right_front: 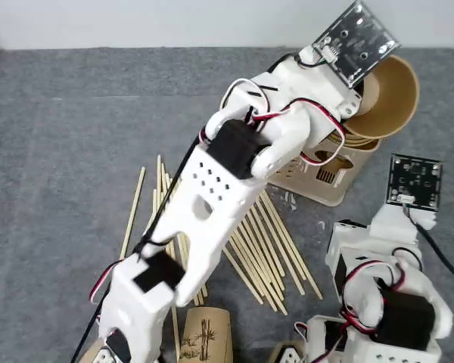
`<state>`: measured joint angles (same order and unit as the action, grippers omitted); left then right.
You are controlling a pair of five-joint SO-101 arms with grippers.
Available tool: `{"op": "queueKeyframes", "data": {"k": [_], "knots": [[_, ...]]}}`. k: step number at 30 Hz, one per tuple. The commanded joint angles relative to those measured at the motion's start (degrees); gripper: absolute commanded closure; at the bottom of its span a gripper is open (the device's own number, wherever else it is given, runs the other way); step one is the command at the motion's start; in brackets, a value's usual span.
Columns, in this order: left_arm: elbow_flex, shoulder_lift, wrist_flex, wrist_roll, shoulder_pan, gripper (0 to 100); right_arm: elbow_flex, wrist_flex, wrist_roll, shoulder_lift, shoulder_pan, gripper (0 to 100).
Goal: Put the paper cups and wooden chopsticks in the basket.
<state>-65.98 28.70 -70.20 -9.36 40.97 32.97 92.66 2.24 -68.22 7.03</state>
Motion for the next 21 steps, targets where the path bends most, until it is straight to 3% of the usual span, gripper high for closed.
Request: {"op": "queueKeyframes", "data": {"k": [1,5,12,21], "knots": [[-6.8,2.5,-1.3,0.5,0.2,99,-0.4,0.2,-0.5,-0.3,0.2,99.1],[-9.3,5.7,-2.1,1.8,-0.1,98,-0.4,0.2,-0.5,-0.3,0.2,99.1],[-10.5,6.1,-2.2,12.7,-1.4,80,-0.4,0.2,-0.5,-0.3,0.2,99.1],[-10.4,8.4,-0.3,13.0,-4.6,79,-0.4,0.2,-0.5,-0.3,0.2,99.1]]}}
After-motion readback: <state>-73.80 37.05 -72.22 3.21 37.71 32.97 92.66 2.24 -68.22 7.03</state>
